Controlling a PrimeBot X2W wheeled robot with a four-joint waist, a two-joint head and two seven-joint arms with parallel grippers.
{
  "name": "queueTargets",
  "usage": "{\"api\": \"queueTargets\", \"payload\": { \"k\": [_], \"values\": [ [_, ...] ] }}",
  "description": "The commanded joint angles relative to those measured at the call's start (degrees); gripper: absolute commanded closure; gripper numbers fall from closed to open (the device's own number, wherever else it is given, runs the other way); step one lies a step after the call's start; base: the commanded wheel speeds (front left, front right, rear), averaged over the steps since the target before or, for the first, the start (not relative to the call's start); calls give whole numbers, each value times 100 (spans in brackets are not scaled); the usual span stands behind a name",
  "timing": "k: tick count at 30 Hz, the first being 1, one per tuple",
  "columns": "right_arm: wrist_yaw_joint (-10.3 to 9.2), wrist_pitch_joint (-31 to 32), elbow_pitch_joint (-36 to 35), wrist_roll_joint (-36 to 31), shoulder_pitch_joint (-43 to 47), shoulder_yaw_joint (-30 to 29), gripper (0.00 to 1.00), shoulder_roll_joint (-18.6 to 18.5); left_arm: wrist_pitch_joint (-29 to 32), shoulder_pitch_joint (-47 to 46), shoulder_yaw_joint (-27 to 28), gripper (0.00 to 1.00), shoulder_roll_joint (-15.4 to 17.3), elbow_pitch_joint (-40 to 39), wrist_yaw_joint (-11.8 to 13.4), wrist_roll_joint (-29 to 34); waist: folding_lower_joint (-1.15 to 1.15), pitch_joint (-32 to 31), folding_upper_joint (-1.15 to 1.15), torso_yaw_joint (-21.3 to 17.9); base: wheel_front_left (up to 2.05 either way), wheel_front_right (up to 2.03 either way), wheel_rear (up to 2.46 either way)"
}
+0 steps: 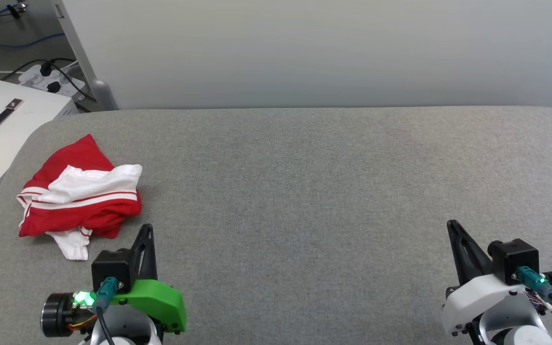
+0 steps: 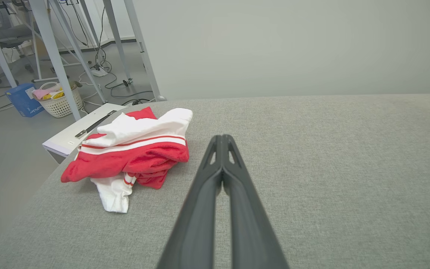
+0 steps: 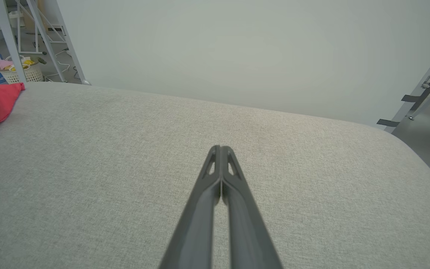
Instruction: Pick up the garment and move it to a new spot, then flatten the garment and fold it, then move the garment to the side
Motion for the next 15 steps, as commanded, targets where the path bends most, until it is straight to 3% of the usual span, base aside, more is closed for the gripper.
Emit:
{"api": "queueTargets", "payload": {
  "k": [1,15],
  "values": [
    [-5,15,-26,-55,-92,-12,100,8,-4,-101,5,100,-24,-14,-17,49,0,0,0,0,0,0,0],
    [-5,15,-26,-55,-92,-12,100,8,-4,-101,5,100,-24,-14,-17,49,0,0,0,0,0,0,0]
  ]
}}
